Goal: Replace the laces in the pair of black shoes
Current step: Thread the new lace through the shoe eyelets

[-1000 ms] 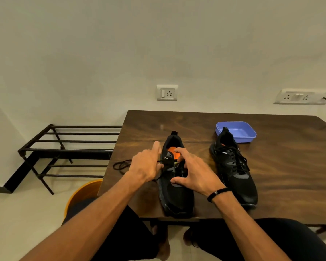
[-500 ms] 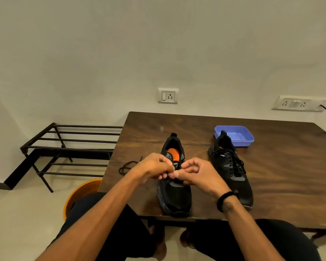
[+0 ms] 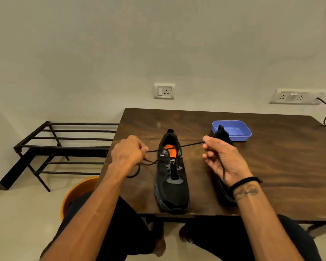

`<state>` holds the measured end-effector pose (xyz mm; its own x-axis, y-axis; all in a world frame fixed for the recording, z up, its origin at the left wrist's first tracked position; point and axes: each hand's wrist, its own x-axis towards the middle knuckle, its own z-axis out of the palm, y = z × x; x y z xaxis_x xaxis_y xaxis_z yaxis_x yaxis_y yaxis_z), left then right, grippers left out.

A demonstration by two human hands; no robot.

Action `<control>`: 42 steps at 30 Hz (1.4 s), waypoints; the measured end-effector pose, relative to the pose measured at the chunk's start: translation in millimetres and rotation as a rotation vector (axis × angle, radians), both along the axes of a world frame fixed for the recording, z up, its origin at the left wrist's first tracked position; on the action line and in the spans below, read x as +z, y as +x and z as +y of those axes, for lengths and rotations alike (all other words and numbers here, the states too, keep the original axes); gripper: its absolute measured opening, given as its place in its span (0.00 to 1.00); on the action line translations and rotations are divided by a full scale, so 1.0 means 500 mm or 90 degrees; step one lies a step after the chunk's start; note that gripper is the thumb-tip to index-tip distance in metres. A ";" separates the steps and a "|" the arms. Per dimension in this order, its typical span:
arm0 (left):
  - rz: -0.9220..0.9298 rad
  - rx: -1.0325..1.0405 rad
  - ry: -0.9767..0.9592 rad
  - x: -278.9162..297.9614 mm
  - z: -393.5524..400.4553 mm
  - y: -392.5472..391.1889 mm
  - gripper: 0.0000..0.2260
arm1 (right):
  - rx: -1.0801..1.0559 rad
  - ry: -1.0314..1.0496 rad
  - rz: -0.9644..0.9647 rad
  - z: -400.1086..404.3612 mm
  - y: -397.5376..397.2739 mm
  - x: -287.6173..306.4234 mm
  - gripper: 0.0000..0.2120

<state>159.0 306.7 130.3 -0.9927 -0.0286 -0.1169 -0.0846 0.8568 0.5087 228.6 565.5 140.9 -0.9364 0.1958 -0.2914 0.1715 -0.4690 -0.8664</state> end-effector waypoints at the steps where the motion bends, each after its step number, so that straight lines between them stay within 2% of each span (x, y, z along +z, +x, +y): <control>1: -0.018 0.025 -0.052 -0.009 -0.007 -0.001 0.10 | -0.029 0.003 -0.005 0.014 -0.001 0.001 0.08; 3: -0.018 0.054 -0.083 -0.013 -0.009 0.004 0.13 | -0.055 0.010 -0.003 0.030 -0.002 0.001 0.09; 6: 0.118 -0.012 -0.087 0.000 0.018 0.016 0.15 | 0.010 0.082 0.016 0.021 0.002 -0.006 0.10; 8: 0.106 -0.179 0.062 0.011 0.047 0.024 0.14 | 0.091 0.149 0.034 -0.002 0.006 -0.011 0.10; 10: -0.007 -0.337 0.261 0.014 0.081 0.038 0.15 | 0.135 0.188 0.046 -0.026 0.006 -0.019 0.10; 12: -0.047 -0.386 0.352 0.002 0.100 0.044 0.13 | 0.115 0.202 0.048 -0.037 0.001 -0.027 0.08; 14: 0.005 -0.340 0.330 -0.006 0.094 0.039 0.09 | 0.062 0.217 0.043 -0.032 -0.003 -0.034 0.06; 16: 0.059 -0.288 0.257 -0.006 0.074 0.028 0.07 | 0.005 0.249 0.032 -0.015 -0.007 -0.043 0.05; 18: 0.051 -0.280 0.222 -0.005 0.051 0.018 0.07 | -0.002 0.284 0.035 -0.005 -0.009 -0.050 0.05; 21: 0.043 -0.305 0.197 -0.011 0.050 0.018 0.16 | 0.080 0.364 0.064 -0.024 -0.006 -0.051 0.09; 23: 0.062 -0.339 0.222 -0.016 0.068 0.023 0.21 | 0.145 0.384 0.086 -0.044 -0.005 -0.050 0.09; 26: 0.129 -0.347 0.240 -0.019 0.091 0.029 0.13 | 0.171 0.378 0.098 -0.056 -0.005 -0.046 0.04; 29: 0.157 -0.331 0.223 -0.024 0.093 0.028 0.08 | 0.155 0.394 0.099 -0.055 -0.002 -0.048 0.07; 34: 0.154 -0.335 0.225 -0.027 0.093 0.030 0.10 | 0.125 0.473 0.135 -0.049 -0.008 -0.060 0.04; 37: 0.145 -0.324 0.234 -0.022 0.094 0.030 0.09 | 0.119 0.471 0.152 -0.043 -0.011 -0.061 0.04; 42: 0.121 -0.225 0.245 -0.017 0.096 0.030 0.05 | 0.162 0.464 0.146 -0.051 -0.012 -0.064 0.06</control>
